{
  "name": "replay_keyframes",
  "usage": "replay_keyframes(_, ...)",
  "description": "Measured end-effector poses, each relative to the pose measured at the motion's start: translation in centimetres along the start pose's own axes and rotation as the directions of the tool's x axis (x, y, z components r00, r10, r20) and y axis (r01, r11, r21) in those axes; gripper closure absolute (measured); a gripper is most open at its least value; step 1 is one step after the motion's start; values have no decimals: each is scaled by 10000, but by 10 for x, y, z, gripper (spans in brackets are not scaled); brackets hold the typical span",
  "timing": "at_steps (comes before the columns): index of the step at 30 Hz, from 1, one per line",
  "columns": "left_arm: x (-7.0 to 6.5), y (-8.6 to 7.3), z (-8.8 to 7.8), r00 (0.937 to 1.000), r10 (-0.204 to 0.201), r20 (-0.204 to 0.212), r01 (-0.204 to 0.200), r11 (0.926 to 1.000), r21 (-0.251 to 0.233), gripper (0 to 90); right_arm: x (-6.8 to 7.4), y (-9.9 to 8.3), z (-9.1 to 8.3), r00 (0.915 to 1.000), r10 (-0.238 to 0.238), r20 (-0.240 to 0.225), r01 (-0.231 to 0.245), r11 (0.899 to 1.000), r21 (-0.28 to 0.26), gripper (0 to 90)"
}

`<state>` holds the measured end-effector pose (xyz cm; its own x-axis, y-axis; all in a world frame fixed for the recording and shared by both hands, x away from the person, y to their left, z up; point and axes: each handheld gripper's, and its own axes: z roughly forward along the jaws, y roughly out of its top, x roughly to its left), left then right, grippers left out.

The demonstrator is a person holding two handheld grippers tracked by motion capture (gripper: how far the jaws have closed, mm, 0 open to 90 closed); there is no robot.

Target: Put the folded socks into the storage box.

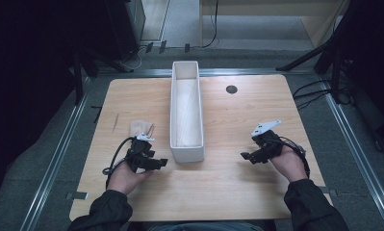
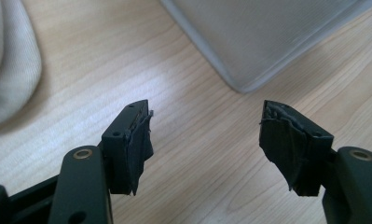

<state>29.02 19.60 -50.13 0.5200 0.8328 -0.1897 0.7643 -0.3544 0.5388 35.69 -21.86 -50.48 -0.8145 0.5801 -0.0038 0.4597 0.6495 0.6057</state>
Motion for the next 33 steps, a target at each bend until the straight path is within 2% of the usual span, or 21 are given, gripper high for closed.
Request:
replay_keyframes(2,0,0,0,9999,88,84,-89,9999,133,394,0,0,-2,10000,17,1,-17,10000,-91,190)
replay_keyframes(5,2,-2,0,9999,89,100,-92,9994,320,372,-2,2,-8,9998,63,-184,-67,9997,-229,214)
replay_keyframes(8,6,-2,-3,9998,-187,93,187,9998,-37,332,-4,7,-11,9968,618,-504,-641,9969,-447,250)
replay_keyframes(9,6,-2,-3,9998,-187,93,187,9998,-37,330,-5,8,-12,9966,601,-565,-631,9965,-543,250)
replay_keyframes(10,8,-2,-5,9990,-352,262,354,9993,-84,343,-4,8,-12,9978,446,-499,-476,9970,-606,250)
replay_keyframes(11,8,-2,-5,9990,-352,262,354,9993,-84,346,-2,8,-12,9990,245,-374,-266,9980,-578,249)
replay_keyframes(12,9,-2,-6,9990,-388,229,390,9992,-56,346,-2,8,-12,9990,245,-374,-266,9980,-578,249)
replay_keyframes(13,10,-3,-7,9994,-333,123,334,9994,-29,342,1,9,-11,9995,-11,-325,-4,9989,-476,248)
replay_keyframes(18,14,-2,-7,9993,-341,153,341,9994,39,321,4,9,-10,9988,-375,-305,361,9983,-462,236)
replay_keyframes(21,14,0,-8,9989,-440,163,440,9990,-4,320,4,7,-13,9984,-535,-188,522,9966,-633,226)
replay_keyframes(24,14,0,-9,9985,-419,350,425,9990,-145,378,3,5,-15,9983,-518,-283,500,9969,-610,219)
replay_keyframes(33,19,1,-11,9976,-548,416,555,9983,-173,358,4,3,-13,9973,-624,-383,609,9974,-398,208)
